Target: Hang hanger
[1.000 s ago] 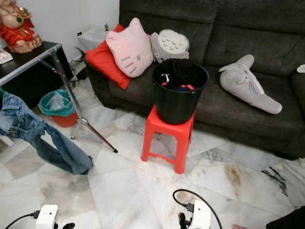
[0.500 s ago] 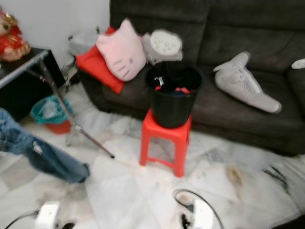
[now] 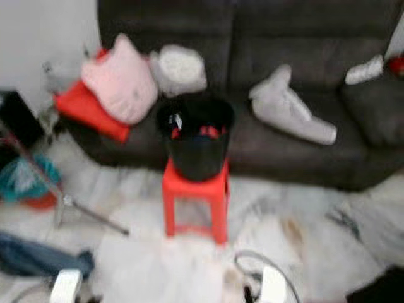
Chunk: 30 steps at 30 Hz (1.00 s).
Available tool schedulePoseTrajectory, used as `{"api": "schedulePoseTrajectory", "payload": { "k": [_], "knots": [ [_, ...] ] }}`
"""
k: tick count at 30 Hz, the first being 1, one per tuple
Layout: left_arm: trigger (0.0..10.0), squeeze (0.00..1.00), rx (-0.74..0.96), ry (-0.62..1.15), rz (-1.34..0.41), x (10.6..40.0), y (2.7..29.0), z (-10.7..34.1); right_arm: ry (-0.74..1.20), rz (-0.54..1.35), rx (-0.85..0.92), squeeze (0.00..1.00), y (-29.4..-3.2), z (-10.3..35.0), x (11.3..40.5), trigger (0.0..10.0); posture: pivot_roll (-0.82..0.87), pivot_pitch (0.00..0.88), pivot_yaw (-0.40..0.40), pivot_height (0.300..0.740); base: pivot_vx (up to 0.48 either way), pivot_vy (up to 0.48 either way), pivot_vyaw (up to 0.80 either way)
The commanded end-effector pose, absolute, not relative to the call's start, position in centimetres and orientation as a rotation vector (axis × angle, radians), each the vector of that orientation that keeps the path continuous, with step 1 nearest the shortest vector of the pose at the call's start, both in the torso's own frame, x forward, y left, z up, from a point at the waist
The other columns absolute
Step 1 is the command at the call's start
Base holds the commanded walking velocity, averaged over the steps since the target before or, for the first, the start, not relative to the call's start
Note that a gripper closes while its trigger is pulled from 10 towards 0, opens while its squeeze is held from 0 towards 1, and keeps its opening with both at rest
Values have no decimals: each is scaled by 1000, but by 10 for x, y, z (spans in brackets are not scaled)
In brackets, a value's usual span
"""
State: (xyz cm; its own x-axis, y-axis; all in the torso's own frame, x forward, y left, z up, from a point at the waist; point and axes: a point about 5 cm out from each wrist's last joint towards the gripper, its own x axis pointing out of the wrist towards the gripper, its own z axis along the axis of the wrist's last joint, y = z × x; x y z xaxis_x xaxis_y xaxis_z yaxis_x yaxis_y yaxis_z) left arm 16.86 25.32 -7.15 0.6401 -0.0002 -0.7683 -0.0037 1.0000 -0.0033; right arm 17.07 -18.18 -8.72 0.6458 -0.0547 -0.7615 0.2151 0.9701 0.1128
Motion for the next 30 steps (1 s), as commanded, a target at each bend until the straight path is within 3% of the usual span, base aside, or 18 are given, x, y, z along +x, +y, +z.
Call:
{"api": "schedulePoseTrajectory", "payload": {
  "k": [1,10,23,30],
  "knots": [
    [10000,0,4,911,18,159,260,-74,864,-134,217,0,-171,-89,170,10000,4,0,21,740,285,0,-663],
    [10000,0,5,911,16,159,260,-74,857,-140,219,0,-173,-88,170,10000,3,0,22,740,275,0,-143],
    [10000,0,6,910,18,159,260,-74,841,-127,193,0,-173,-87,173,10000,1,0,23,740,20,0,0],
    [10000,0,7,911,15,159,260,-74,831,-118,192,0,-172,-86,175,10000,2,0,24,740,258,0,709]
  ]
}}
